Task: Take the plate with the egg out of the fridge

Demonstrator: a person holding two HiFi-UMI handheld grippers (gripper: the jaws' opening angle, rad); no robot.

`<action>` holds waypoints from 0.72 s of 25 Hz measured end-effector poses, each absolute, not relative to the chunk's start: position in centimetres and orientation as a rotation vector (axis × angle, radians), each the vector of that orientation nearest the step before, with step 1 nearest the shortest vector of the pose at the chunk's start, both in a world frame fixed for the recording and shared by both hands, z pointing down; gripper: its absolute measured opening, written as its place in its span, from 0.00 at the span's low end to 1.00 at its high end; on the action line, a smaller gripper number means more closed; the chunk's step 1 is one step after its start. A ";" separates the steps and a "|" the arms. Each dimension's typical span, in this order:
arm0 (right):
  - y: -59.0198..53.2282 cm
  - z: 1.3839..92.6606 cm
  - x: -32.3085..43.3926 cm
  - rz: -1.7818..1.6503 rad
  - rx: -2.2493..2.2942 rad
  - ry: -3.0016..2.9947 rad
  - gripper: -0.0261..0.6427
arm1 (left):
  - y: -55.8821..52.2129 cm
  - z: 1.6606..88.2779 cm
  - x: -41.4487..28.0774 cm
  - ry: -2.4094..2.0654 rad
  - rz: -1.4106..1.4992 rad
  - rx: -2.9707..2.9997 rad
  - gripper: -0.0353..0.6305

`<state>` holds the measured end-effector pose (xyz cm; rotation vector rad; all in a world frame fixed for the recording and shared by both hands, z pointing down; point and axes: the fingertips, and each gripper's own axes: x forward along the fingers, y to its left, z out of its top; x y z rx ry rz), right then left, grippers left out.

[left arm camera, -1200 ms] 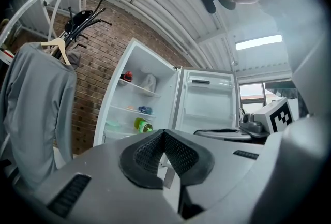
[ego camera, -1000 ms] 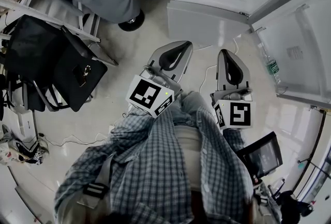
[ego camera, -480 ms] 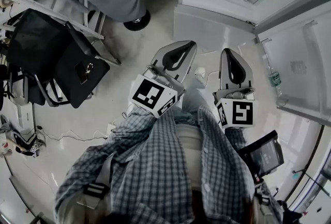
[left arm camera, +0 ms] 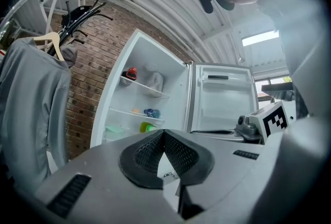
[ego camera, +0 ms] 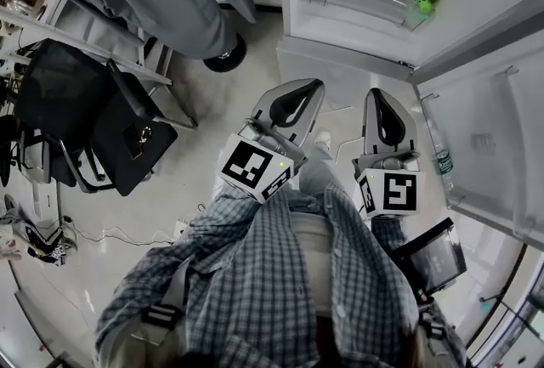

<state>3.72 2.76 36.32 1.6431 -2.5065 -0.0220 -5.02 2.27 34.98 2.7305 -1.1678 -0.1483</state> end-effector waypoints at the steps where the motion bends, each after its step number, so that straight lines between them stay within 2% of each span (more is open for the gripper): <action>1: 2.0 36.2 4.1 -0.025 1.640 -2.510 0.05 | 1.5 34.9 -4.6 -1.171 -0.149 2.731 0.06; 18: -9.7 34.0 9.9 -0.113 1.551 -2.582 0.05 | -10.1 33.6 2.8 -1.256 -0.179 2.699 0.06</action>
